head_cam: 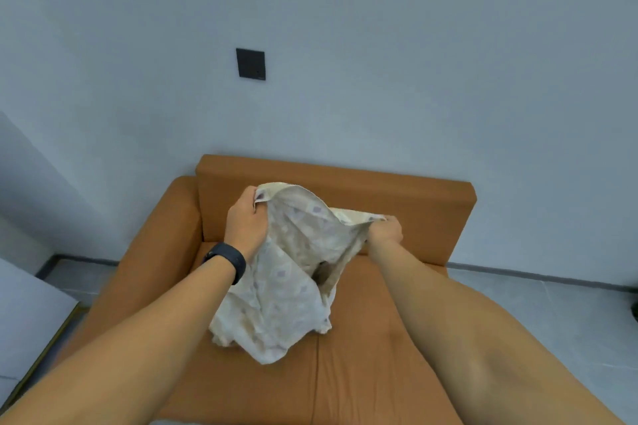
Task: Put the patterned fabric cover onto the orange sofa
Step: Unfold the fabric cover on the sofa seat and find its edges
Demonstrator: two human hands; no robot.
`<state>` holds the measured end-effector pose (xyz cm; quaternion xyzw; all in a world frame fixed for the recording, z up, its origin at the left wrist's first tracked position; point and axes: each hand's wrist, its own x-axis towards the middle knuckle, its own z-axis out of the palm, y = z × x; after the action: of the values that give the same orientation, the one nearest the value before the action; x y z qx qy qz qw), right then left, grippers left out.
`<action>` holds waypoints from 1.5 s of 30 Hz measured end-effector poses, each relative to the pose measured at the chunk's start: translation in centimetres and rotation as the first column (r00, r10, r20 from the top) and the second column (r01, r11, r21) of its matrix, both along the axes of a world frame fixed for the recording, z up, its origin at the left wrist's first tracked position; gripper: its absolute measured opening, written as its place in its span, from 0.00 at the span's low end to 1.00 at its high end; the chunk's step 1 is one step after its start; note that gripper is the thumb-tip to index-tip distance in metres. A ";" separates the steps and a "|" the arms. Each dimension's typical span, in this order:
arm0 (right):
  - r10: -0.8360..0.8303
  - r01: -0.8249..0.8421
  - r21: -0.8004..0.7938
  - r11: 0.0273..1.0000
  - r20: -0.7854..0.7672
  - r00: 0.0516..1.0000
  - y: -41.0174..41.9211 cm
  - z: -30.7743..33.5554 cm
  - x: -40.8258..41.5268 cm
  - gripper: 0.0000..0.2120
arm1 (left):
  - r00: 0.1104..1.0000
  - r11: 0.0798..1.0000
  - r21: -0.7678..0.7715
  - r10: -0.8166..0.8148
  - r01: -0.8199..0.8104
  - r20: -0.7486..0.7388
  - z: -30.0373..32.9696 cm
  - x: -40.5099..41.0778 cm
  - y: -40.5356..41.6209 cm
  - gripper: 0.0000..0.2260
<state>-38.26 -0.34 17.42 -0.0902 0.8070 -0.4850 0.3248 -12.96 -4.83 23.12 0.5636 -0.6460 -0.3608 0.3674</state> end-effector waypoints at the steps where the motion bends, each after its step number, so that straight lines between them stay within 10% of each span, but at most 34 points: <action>1: -0.058 0.056 -0.105 0.993 -0.021 0.998 -1.6 2.8 -0.1 0.12 | 1.000 1.000 -0.002 0.015 -0.015 0.003 0.3 0.1 -0.6 0.10; 8: -0.137 -0.084 -0.686 0.723 -0.261 0.956 -7.3 25.2 0.6 0.14 | 0.990 0.973 -0.208 0.072 -0.096 -0.121 7.7 -0.1 -4.6 0.09; 12: 0.096 -0.388 -0.477 0.789 -0.527 0.845 -6.0 22.4 1.5 0.14 | 0.975 0.967 -0.181 0.150 -0.179 -0.162 6.7 0.7 -3.8 0.10; 19: 0.441 -0.553 -0.112 0.826 -0.482 0.757 1.2 7.3 4.2 0.07 | 0.965 0.968 0.037 0.243 -0.247 0.095 -0.7 3.5 -0.5 0.16; 24: 0.682 -0.739 0.035 0.673 -0.415 0.602 5.4 2.8 6.6 0.07 | 0.849 0.953 0.025 -0.280 0.301 0.448 -4.2 0.2 3.7 0.33; 28: 0.761 -0.806 0.066 0.588 -0.382 0.524 8.3 0.7 7.3 0.10 | 0.794 0.888 0.136 -0.454 0.439 0.405 -6.4 -1.6 6.5 0.09; 32: 0.785 -0.814 0.155 0.560 -0.414 0.461 10.1 -0.8 6.4 0.14 | 0.846 0.890 0.111 -0.455 0.442 0.278 -6.7 -1.2 7.7 0.09; 40: 0.706 -0.530 0.471 0.705 -0.399 0.586 12.1 -4.2 1.4 0.10 | 0.967 0.950 -0.181 -0.256 0.254 0.016 -2.2 -1.7 8.0 0.08; 45: 0.509 -0.457 0.225 0.860 -0.423 0.750 10.9 -1.0 1.1 0.11 | 0.879 0.969 -0.083 -0.175 0.234 0.444 -2.8 0.5 6.6 0.07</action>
<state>-37.17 10.60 16.46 -0.3925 0.8347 -0.3037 0.2389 -12.47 1.81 20.35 0.5320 -0.7901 -0.2190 0.2114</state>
